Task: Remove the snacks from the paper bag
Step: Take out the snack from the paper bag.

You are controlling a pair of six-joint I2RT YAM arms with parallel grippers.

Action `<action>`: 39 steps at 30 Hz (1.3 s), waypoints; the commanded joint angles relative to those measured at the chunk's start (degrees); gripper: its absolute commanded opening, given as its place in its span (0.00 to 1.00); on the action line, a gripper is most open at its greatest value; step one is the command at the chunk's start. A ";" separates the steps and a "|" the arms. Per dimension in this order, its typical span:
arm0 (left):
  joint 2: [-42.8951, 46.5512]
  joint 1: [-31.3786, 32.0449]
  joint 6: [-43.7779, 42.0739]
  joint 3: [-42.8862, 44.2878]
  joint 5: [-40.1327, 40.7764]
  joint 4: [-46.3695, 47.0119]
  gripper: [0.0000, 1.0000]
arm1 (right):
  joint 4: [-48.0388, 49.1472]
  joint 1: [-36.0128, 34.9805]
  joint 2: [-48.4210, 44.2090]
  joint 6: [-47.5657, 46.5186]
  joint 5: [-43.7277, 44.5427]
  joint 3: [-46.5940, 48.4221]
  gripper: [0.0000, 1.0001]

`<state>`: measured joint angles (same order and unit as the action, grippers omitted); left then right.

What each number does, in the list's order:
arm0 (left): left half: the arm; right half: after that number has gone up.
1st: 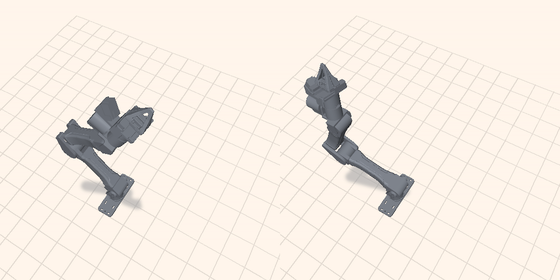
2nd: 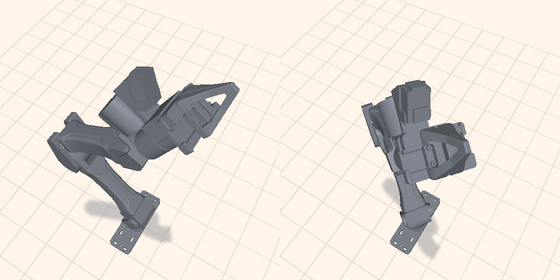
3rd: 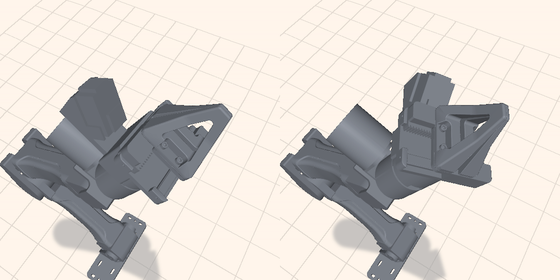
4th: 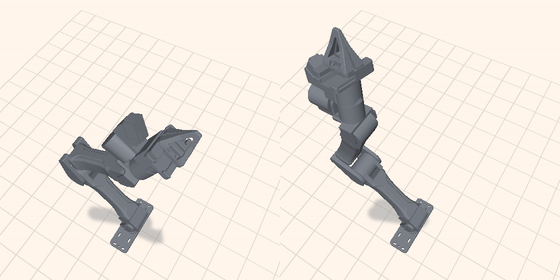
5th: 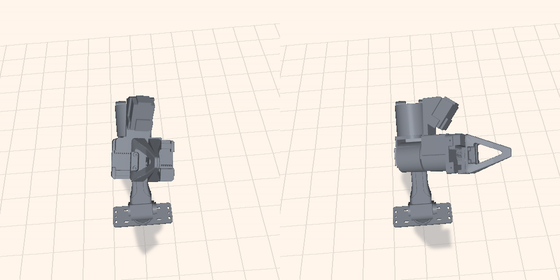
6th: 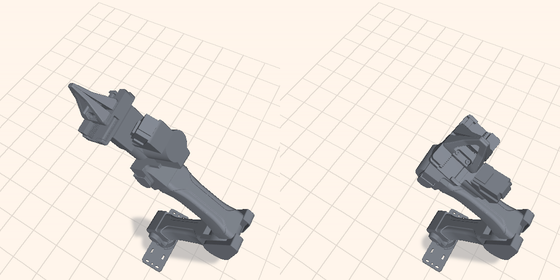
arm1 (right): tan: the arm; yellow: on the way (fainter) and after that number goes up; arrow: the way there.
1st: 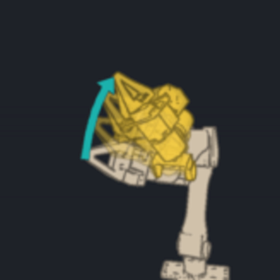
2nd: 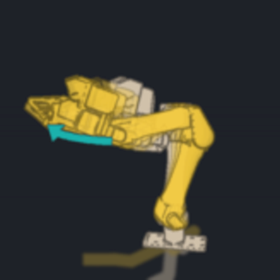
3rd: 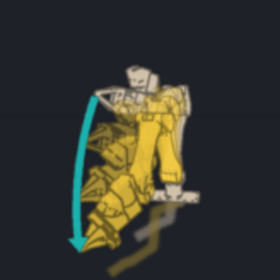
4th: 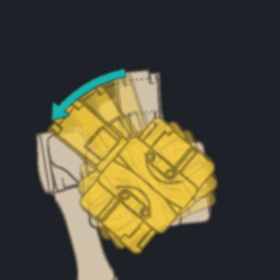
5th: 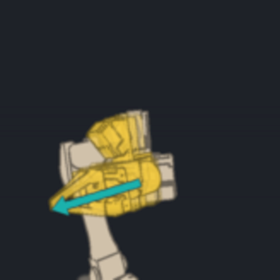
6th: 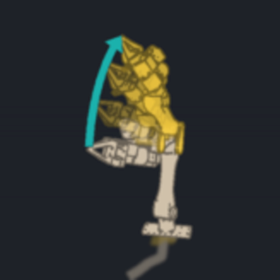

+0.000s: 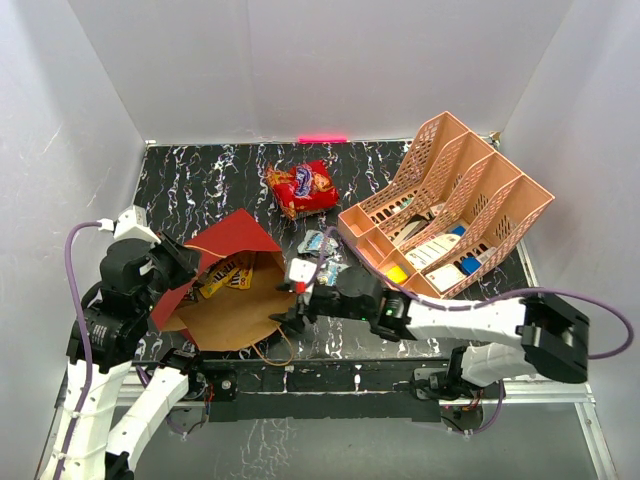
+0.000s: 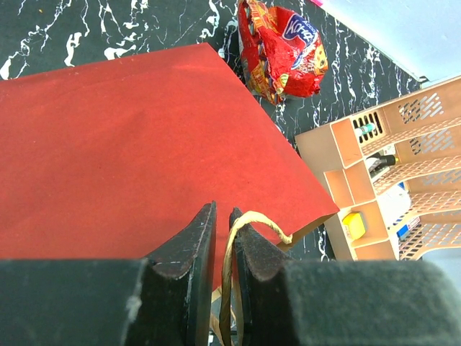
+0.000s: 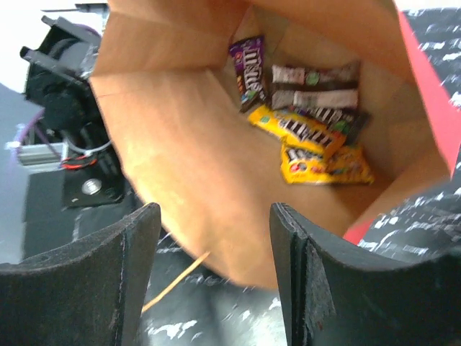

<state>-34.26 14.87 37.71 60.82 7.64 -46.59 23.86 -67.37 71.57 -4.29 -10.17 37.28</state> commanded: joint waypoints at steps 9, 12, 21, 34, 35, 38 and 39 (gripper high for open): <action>0.51 0.22 -0.71 1.41 0.39 -0.96 0.16 | -6.57 -3.88 24.50 -22.49 10.60 23.24 0.62; 0.44 0.23 -1.05 1.54 0.65 -0.70 0.17 | -8.23 -4.76 30.81 -25.92 16.23 26.79 0.63; 0.51 0.22 -1.22 1.60 0.79 -0.70 0.18 | -8.00 -5.00 41.77 -41.66 28.28 33.37 0.70; 1.01 0.19 -1.17 3.18 1.15 -2.29 0.19 | -3.99 -3.16 55.26 -51.11 29.70 43.33 0.73; 1.08 0.20 -1.22 3.27 1.06 -2.36 0.19 | -3.33 -2.86 56.11 -51.95 29.60 44.08 0.72; 1.13 0.17 -1.03 3.71 0.88 -2.79 0.19 | -3.21 -2.05 58.62 -53.84 30.21 46.91 0.65; 1.24 0.24 -1.00 3.84 0.80 -2.99 0.19 | -3.30 -1.79 59.28 -54.42 30.33 47.71 0.61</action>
<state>-33.56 14.87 37.08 62.28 7.99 -48.49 17.80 -70.57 128.14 -55.42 19.00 80.95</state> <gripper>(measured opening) 0.186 0.668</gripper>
